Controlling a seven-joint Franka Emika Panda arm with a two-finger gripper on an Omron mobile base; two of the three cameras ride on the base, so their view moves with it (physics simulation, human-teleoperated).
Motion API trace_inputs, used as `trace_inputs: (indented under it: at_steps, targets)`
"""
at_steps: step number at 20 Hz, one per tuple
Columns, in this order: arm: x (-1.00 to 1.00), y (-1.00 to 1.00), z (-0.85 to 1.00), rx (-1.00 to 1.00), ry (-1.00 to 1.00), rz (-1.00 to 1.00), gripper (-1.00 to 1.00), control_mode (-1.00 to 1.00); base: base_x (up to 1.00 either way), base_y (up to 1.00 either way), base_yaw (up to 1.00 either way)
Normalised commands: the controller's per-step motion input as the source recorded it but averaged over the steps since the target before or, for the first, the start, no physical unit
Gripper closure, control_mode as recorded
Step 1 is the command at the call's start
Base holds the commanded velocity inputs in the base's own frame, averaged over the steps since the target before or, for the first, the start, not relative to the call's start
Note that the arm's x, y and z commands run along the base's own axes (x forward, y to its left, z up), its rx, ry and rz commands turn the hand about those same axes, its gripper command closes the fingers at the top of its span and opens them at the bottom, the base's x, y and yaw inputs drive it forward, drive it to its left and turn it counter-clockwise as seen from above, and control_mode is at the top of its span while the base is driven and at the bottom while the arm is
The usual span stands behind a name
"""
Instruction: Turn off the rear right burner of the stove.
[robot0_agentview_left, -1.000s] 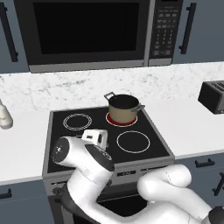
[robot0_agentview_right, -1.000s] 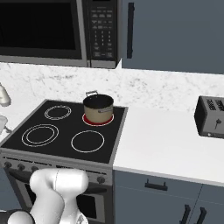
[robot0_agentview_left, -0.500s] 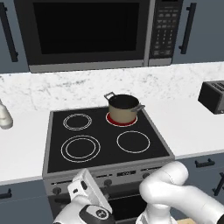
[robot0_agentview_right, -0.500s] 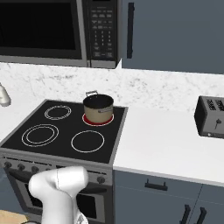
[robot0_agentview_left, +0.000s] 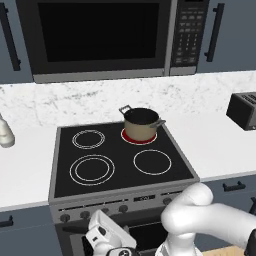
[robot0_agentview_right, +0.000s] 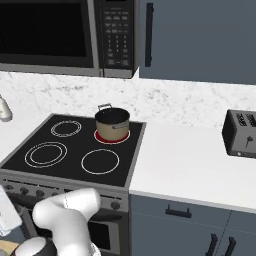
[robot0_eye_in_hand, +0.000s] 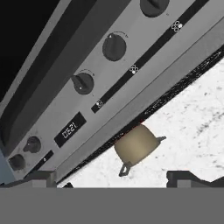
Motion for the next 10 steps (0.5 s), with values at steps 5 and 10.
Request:
trace_inputs:
  at_steps: [5,10]
  targets:
    - [0.42,0.53,-0.40,0.00,-0.16,0.00,-1.00,-1.00,0.00,0.00,0.00]
    - [0.26,0.26,-0.33,0.00,-0.14,0.00,-1.00,-1.00,0.00,0.00,0.00]
